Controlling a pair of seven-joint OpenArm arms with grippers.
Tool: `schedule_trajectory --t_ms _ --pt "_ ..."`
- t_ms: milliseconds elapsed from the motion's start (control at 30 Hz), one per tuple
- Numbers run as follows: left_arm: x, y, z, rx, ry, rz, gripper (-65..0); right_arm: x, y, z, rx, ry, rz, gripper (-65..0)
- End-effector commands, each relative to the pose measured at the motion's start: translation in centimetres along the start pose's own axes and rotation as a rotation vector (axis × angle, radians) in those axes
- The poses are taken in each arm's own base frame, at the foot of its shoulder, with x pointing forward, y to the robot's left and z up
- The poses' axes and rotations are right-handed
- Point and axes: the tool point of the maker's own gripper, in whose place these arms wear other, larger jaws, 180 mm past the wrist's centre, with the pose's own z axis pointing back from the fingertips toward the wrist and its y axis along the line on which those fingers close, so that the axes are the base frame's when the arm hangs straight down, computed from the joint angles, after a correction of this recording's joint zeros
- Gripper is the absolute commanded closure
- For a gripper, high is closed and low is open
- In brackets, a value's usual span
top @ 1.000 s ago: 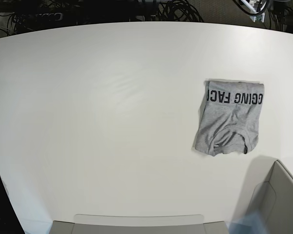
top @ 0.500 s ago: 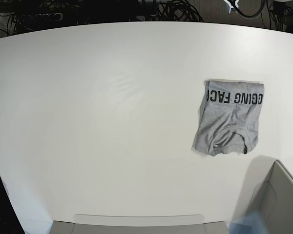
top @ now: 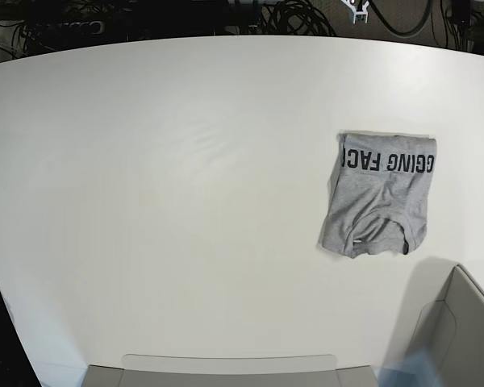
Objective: Fold the T-shirt properly
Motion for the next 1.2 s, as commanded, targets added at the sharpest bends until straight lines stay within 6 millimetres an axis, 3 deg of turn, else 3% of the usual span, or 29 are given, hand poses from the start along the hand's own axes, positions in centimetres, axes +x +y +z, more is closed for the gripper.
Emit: schedule_trajectory --t_ms 0,200,467,600,1167 --pt "-0.5 0.9 0.0 0.018 -0.005 0.005 0.0 0.3 0.3 -0.2 0.011 -0.004 -0.004 -3.0" --pt "0.2 1.0 0.0 0.035 -0.141 0.028 0.0 0.7 1.0 -1.4 0.053 0.14 0.13 -3.0" --pt "0.7 1.0 0.1 0.035 -0.176 0.024 0.0 -4.1 3.4 -0.7 0.205 0.364 0.539 -3.0" --pt "0.7 1.0 0.1 0.035 -0.176 0.024 0.0 -4.8 3.7 -0.5 0.223 0.384 0.569 -3.0" --pt "0.2 0.6 -0.1 0.027 -0.147 0.029 0.0 -3.4 4.6 -1.4 0.232 0.357 0.576 -3.0"
